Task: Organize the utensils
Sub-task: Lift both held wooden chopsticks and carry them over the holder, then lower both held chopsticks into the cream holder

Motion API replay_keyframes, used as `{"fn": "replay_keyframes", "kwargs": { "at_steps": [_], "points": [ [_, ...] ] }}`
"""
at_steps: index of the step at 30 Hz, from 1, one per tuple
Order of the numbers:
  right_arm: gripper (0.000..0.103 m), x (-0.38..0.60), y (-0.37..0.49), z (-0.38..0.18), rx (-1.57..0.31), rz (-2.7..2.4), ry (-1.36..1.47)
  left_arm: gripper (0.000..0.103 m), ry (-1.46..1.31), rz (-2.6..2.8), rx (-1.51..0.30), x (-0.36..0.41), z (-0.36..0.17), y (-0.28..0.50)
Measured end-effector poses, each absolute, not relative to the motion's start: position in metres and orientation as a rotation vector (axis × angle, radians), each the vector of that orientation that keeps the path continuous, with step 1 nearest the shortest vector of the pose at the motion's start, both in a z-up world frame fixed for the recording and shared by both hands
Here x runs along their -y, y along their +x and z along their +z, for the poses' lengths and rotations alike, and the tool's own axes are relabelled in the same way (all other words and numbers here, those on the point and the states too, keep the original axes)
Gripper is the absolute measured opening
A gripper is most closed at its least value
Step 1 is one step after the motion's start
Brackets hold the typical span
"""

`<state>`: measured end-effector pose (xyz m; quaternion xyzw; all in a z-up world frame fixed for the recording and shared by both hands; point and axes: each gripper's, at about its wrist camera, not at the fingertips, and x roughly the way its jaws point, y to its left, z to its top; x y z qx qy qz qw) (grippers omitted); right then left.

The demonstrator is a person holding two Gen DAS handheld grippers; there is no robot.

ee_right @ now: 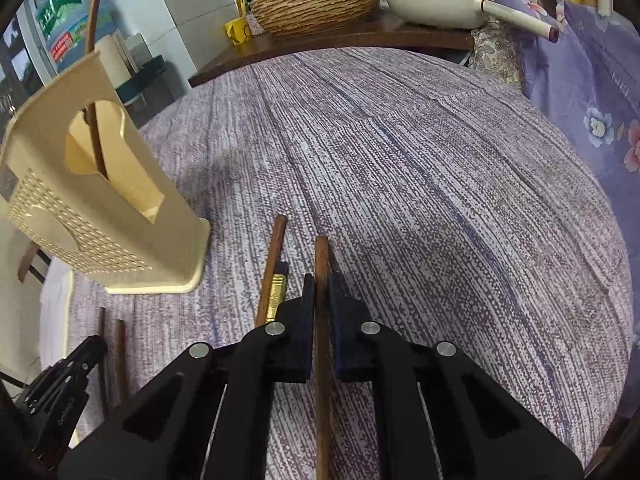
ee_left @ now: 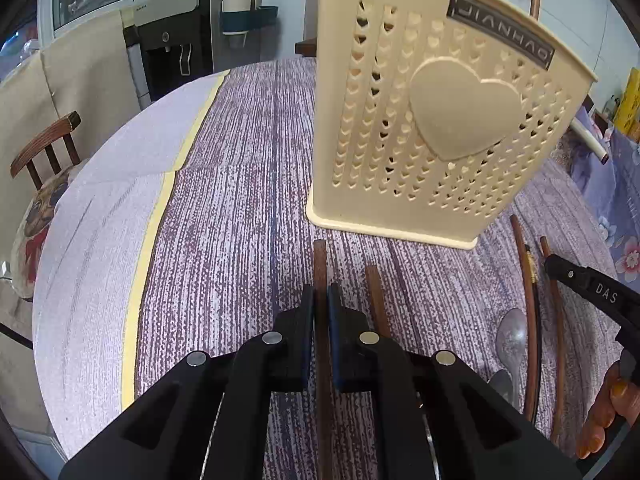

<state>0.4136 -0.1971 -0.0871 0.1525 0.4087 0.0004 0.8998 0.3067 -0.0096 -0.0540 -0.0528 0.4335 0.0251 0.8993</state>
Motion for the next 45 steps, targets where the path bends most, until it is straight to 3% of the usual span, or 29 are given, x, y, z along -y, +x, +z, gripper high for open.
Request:
{"fn": "replay_keyframes", "kwargs": {
  "at_steps": [19, 37, 45],
  "points": [
    [0.008, 0.215, 0.331, 0.035, -0.527, 0.262, 0.254, 0.008, -0.149, -0.084, -0.641, -0.002, 0.05, 0.258],
    [0.008, 0.219, 0.304, 0.077, -0.481, 0.366, 0.211, 0.008, -0.134, -0.12, -0.57, -0.012, 0.085, 0.242],
    [0.008, 0.199, 0.301, 0.123, -0.411, 0.388, 0.158, 0.008, -0.122, -0.147, -0.514, -0.01, 0.124, 0.244]
  ]
}}
